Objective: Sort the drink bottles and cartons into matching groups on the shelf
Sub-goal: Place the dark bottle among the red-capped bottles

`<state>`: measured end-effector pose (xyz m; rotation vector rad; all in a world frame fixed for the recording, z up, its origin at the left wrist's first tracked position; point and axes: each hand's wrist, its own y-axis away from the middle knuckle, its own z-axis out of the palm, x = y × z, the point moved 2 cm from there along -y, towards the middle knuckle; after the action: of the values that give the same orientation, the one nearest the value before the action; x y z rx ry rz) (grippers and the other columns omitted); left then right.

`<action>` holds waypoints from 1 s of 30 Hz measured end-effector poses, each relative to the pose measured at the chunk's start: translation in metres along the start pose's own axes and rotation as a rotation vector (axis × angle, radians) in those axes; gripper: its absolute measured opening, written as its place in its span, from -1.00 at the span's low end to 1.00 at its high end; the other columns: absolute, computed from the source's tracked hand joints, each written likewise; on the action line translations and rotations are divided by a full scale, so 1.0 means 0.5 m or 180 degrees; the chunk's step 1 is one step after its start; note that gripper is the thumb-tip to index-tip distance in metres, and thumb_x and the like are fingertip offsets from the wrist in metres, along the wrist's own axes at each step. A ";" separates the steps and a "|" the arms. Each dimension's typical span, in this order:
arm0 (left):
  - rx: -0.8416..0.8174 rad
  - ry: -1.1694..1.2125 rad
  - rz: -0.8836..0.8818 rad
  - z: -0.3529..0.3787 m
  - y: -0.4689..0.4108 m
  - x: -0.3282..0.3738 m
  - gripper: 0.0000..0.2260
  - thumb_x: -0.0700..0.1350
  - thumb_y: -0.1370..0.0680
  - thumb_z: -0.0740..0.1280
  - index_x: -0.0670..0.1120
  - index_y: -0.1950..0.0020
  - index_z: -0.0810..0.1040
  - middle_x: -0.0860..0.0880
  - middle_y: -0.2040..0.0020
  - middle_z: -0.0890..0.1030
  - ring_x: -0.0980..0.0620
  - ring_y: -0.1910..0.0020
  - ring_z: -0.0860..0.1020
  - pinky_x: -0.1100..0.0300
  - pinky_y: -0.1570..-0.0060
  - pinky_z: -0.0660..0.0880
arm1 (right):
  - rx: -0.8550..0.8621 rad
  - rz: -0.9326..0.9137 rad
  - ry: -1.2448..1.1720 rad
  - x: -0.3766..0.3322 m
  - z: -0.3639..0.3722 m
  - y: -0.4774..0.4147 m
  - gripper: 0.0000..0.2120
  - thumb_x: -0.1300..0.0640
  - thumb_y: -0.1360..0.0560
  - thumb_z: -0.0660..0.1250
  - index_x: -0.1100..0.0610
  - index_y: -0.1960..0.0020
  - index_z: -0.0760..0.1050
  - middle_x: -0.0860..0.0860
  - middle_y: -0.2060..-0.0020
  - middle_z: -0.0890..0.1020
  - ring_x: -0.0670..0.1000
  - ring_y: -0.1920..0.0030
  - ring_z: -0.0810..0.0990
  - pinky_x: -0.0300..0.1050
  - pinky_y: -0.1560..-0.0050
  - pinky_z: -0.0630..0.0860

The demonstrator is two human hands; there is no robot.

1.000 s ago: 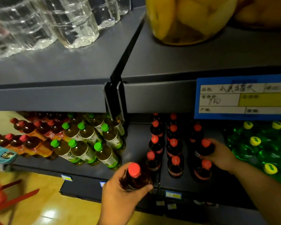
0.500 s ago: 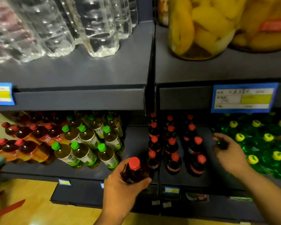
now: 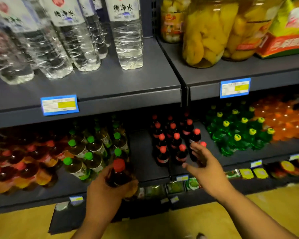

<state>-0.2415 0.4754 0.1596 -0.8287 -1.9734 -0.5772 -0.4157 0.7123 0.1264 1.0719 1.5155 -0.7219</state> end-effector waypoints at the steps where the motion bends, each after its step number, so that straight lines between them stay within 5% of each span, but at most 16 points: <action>1: 0.0069 -0.0042 0.0017 -0.017 0.004 -0.006 -0.58 -0.02 -0.26 0.66 0.26 0.02 0.56 0.46 0.20 0.62 0.37 0.18 0.59 0.46 0.28 0.40 | 0.0005 -0.0005 0.0040 -0.009 0.004 0.011 -0.40 0.24 -0.43 0.52 -0.13 -0.35 0.40 -0.36 -0.26 0.44 -0.17 -0.38 0.40 -0.06 -0.45 0.34; 4: 0.0224 -0.0069 -0.0042 -0.061 0.024 -0.016 -0.51 0.01 -0.26 0.65 0.17 -0.14 0.60 0.24 0.12 0.68 0.31 0.07 0.59 0.41 0.16 0.47 | 0.0086 -0.0074 0.0031 -0.023 0.015 0.040 -0.39 0.19 -0.38 0.56 -0.22 -0.28 0.41 -0.40 -0.24 0.46 -0.21 -0.35 0.42 -0.03 -0.45 0.34; 8: 0.0342 -0.0194 0.0055 -0.092 0.039 0.002 -0.42 0.14 -0.22 0.62 0.13 -0.20 0.61 0.16 0.00 0.70 0.13 -0.05 0.64 0.10 -0.07 0.60 | 0.0028 -0.0073 -0.0056 -0.032 0.013 0.066 -0.37 0.06 -0.37 0.56 -0.17 -0.37 0.41 -0.32 -0.31 0.47 -0.20 -0.39 0.40 -0.05 -0.45 0.35; 12: 0.0427 -0.0173 0.0110 -0.078 0.061 0.032 -0.43 0.15 -0.22 0.64 0.14 -0.20 0.62 0.15 0.02 0.71 0.12 -0.03 0.66 0.02 -0.08 0.64 | -0.0264 -0.0157 -0.0134 -0.032 0.006 0.091 -0.41 0.22 -0.46 0.48 -0.09 -0.42 0.40 -0.29 -0.35 0.46 -0.29 -0.38 0.38 -0.19 -0.43 0.32; 16: 0.0167 -0.0193 0.0102 -0.056 0.082 0.062 -0.40 0.16 -0.22 0.63 0.14 -0.22 0.61 0.20 -0.04 0.71 0.22 -0.11 0.63 0.00 -0.20 0.60 | -0.0541 -0.0037 -0.0092 -0.010 0.024 0.125 -0.36 0.26 -0.41 0.52 -0.26 -0.30 0.41 -0.37 -0.27 0.49 -0.33 -0.35 0.39 -0.52 -0.16 0.36; 20: -0.0019 -0.0072 0.0115 -0.041 0.092 0.084 -0.46 0.07 -0.24 0.64 0.12 -0.19 0.63 0.22 -0.02 0.71 0.31 -0.04 0.63 0.13 -0.15 0.63 | -0.0897 -0.0061 0.0221 -0.035 0.042 0.138 -0.28 0.03 -0.34 0.60 -0.29 -0.37 0.33 -0.40 -0.27 0.44 -0.52 -0.21 0.37 -0.58 -0.08 0.35; 27: -0.0235 -0.0170 0.0286 -0.049 0.126 0.092 -0.44 -0.02 -0.25 0.66 0.16 -0.22 0.59 0.27 -0.01 0.68 0.49 -0.03 0.55 0.57 0.04 0.49 | -0.1043 -0.0162 0.0323 -0.065 0.131 0.188 -0.09 -0.15 -0.22 0.63 -0.24 -0.46 0.27 -0.34 -0.34 0.42 -0.32 -0.34 0.39 -0.39 -0.29 0.35; 30: -0.0333 -0.0180 0.0313 -0.064 0.133 0.086 -0.47 -0.04 -0.25 0.67 0.17 -0.17 0.61 0.34 0.06 0.68 0.47 0.02 0.58 0.57 0.11 0.48 | -0.1227 -0.0199 0.0123 -0.089 0.195 0.214 -0.14 -0.09 -0.23 0.65 -0.28 -0.41 0.29 -0.34 -0.27 0.51 -0.34 -0.26 0.47 -0.31 -0.22 0.48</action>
<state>-0.1909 0.5123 0.2176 -1.0108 -1.9545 -0.6093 -0.2777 0.6593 0.1586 0.7538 1.6449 -0.4275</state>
